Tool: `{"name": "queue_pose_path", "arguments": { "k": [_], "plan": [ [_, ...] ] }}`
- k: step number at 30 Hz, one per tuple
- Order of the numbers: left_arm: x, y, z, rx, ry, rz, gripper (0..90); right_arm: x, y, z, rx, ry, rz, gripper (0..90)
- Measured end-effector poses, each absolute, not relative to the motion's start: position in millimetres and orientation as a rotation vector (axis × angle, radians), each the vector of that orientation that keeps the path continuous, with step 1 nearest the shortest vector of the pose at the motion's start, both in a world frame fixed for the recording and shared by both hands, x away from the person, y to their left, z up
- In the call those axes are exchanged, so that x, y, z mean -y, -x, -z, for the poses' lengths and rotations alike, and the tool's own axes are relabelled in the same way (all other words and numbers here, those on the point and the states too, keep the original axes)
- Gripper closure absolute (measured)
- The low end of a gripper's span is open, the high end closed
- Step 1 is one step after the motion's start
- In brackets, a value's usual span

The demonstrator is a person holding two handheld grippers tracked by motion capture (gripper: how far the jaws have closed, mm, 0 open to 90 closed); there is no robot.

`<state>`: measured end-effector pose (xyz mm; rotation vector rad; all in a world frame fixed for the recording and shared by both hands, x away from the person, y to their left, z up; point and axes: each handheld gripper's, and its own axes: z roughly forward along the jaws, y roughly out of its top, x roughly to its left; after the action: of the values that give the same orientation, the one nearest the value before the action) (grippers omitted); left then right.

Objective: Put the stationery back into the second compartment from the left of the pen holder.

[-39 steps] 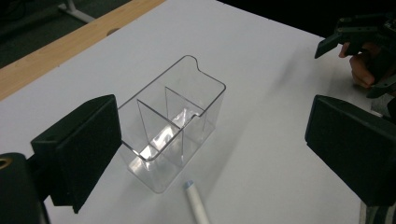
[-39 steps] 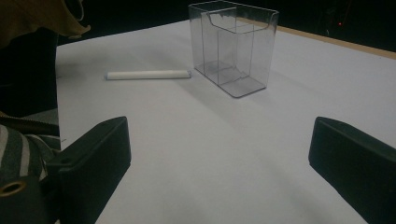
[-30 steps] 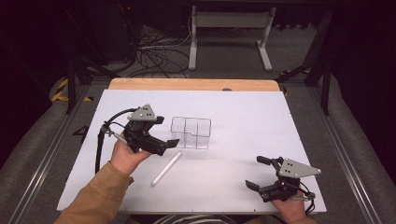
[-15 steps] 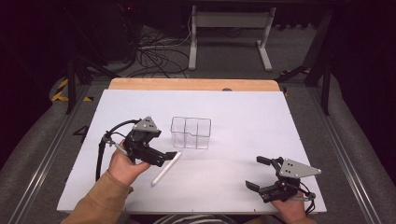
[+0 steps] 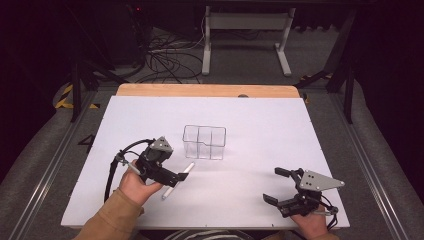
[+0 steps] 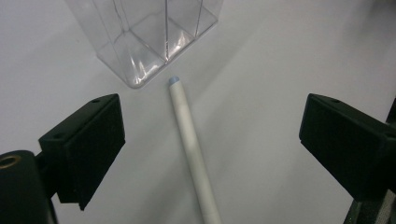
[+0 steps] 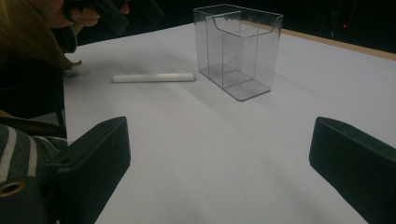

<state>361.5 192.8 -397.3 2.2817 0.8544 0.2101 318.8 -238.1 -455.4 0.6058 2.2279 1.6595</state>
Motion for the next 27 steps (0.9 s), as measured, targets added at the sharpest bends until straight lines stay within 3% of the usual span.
{"name": "queue_pose_path", "arguments": {
  "k": [16,27],
  "plan": [
    [-183,-368,427,-0.974,-2.342,-0.106,10.7,237,-318,456,-2.234,-0.606,-1.656,6.0],
    [-175,-364,437,-1.01,-2.447,-0.166,17.8,238,-318,456,-2.235,-0.602,-1.655,6.0]
  ]
}}
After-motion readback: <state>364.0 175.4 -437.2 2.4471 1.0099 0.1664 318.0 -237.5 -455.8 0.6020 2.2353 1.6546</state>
